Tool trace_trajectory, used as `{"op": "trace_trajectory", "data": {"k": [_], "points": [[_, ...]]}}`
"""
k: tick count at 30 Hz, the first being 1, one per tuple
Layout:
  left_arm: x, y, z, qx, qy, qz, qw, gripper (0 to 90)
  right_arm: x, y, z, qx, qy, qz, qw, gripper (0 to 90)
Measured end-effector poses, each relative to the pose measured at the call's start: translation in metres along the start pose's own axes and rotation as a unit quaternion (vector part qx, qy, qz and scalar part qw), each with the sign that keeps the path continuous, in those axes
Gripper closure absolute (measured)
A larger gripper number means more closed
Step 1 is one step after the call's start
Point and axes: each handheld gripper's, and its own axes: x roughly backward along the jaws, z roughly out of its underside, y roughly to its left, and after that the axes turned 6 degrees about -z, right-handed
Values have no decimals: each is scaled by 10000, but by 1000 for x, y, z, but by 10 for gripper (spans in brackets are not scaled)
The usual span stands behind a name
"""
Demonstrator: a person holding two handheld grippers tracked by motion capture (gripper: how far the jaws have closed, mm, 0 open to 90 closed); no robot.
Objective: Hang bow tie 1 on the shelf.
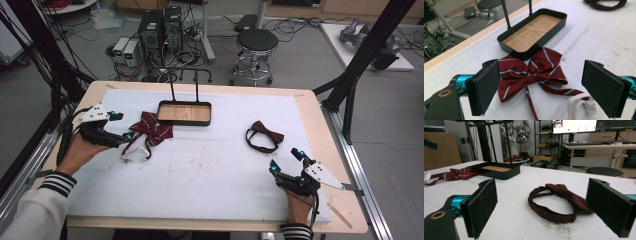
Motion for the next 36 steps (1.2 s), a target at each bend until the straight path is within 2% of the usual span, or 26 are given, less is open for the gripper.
{"op": "trace_trajectory", "data": {"k": [6,10,15,19,20,21,26,29,34,36], "points": [[-13,9,-11,-148,327,92,9993,155,1,0,0,-9,-10,-1,10000,97],[-19,13,-18,-268,456,155,9985,155,1,0,0,37,-58,3,10000,97],[-28,19,-23,-408,703,273,9963,161,1,0,0,11,-48,-3,10000,97],[-39,20,-25,-554,932,429,9932,173,1,0,0,36,-56,-9,10000,97],[-42,20,-25,-637,989,464,9920,180,1,0,0,20,-55,-7,10000,97],[-44,20,-24,-623,974,496,9921,180,1,0,0,20,-55,-7,10000,97],[-56,21,-17,-713,1281,578,9875,192,1,1,0,26,-65,-1,10000,97],[-57,22,-16,-698,1261,621,9876,200,1,0,0,27,-62,-4,10000,97],[-60,24,-13,-707,1362,586,9864,207,1,1,0,6,-50,3,10000,97],[-62,22,-13,-749,1423,601,9851,212,1,1,0,15,-55,0,10000,97]]}}
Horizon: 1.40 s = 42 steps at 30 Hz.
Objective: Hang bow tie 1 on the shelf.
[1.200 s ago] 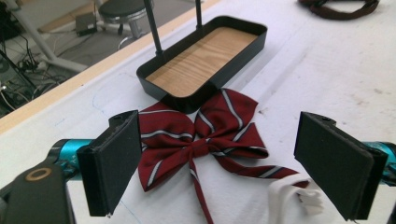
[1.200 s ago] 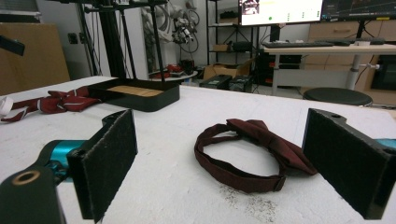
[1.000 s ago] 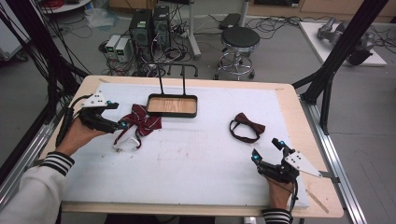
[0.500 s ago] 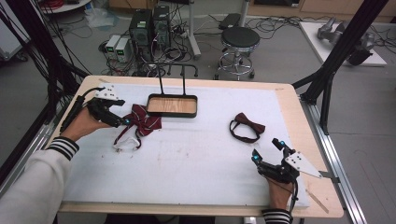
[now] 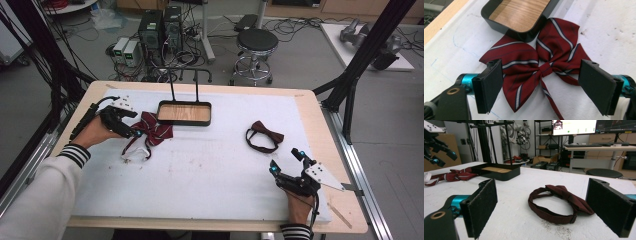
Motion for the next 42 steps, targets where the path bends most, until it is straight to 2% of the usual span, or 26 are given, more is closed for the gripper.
{"op": "trace_trajectory", "data": {"k": [7,10,12,16,20,21,24,28,31,34,35,37,39,40,42], "points": [[3,-2,-1,-46,36,-9,10000,212,0,0,0,2,-2,2,10000,97],[2,0,-7,-285,338,-62,9990,213,0,0,0,-7,7,-2,10000,97],[1,3,-14,-261,284,18,9993,218,0,0,0,-2,5,1,10000,97],[-9,5,-21,-430,487,112,9978,228,0,0,0,14,-4,10,10000,97],[-22,6,-23,-600,791,244,9948,244,0,0,0,14,-7,7,10000,97],[-24,6,-24,-684,890,260,9933,244,0,0,0,14,-7,7,10000,97],[-31,5,-25,-792,1024,342,9910,254,0,0,0,8,-5,7,10000,97],[-35,7,-28,-852,1091,392,9896,283,0,0,0,8,-4,8,10000,97],[-36,9,-30,-1044,1204,434,9863,322,0,0,0,15,-7,7,10000,97],[-38,8,-30,-1049,1264,478,9853,340,0,0,0,14,-6,7,10000,97],[-38,8,-29,-1123,1359,503,9830,344,0,0,0,12,-5,8,10000,97],[-41,8,-28,-1185,1450,506,9810,349,0,0,0,9,-8,9,10000,97],[-42,8,-27,-1189,1510,522,9800,365,0,0,0,8,-9,8,10000,97],[-43,8,-27,-1251,1558,524,9784,365,0,0,0,8,-9,8,10000,97],[-45,8,-26,-1186,1562,538,9791,387,0,0,0,9,-9,7,10000,97]]}}
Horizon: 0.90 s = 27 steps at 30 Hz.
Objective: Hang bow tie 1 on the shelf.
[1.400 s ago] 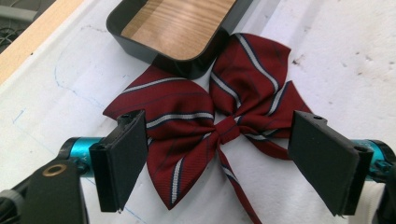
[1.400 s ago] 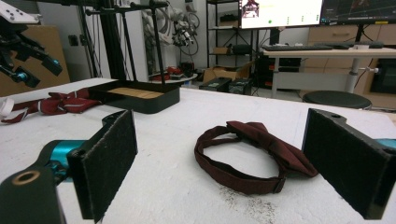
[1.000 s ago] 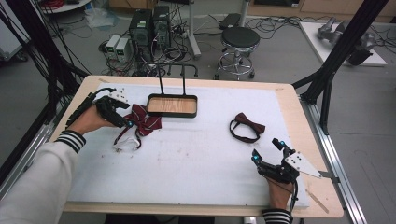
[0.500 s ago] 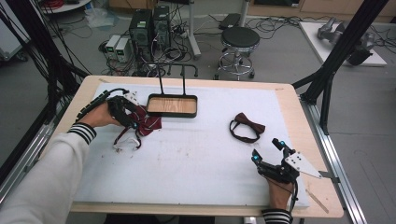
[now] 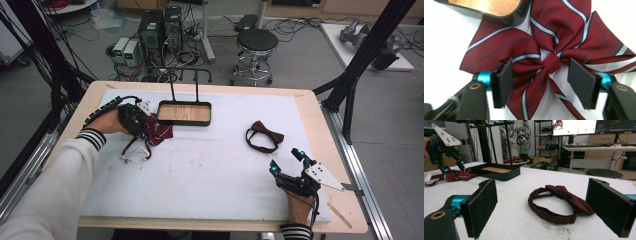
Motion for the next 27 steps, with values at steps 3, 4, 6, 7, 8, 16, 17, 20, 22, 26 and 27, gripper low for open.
{"op": "trace_trajectory", "data": {"k": [3,4,6,7,8,16,17,20,22,26,27], "points": [[-1,1,0,-64,80,44,9999,448,0,0,0,2,1,1,10000,97],[-1,1,0,-3,56,73,10000,470,0,0,0,0,0,1,10000,97],[-1,1,-1,-40,104,126,9999,503,0,0,0,1,0,1,10000,97],[-1,0,-1,-21,115,136,9998,518,0,0,0,0,3,2,10000,97],[-1,0,-1,-15,123,161,9998,518,0,0,0,0,3,2,10000,97],[-3,0,0,207,166,365,9990,626,0,0,0,-1,1,-1,10000,97],[-3,0,0,231,171,387,9988,642,0,0,0,-20,10,-3,10000,97],[-3,0,-1,203,254,375,9988,684,0,0,0,-21,11,-3,10000,97],[-3,-2,-2,308,265,355,9985,703,0,0,0,-2,3,0,10000,97],[-2,-3,-3,368,299,304,9984,712,0,0,0,-11,10,-5,10000,97],[-2,-3,-3,365,300,298,9984,715,0,0,0,-10,9,-7,10000,97]]}}
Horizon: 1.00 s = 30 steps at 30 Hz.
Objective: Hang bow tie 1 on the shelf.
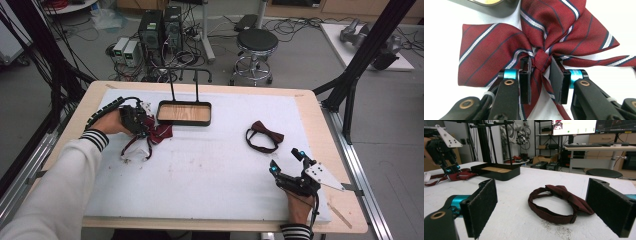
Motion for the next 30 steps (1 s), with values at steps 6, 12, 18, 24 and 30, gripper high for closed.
{"op": "trace_trajectory", "data": {"k": [6,12,18,24,30], "points": [[4,-2,2,182,-231,-62,9995,717,0,0,0,13,-5,1,10000,97],[19,-6,5,378,-644,-158,9971,717,0,0,0,11,5,5,10000,97],[37,-11,13,706,-1090,-346,9909,717,0,0,0,12,7,9,10000,97],[55,-17,18,1062,-1652,-532,9791,717,0,0,0,16,10,10,10000,97],[64,-19,20,1285,-1945,-705,9699,718,0,0,0,41,26,1,10000,97]]}}
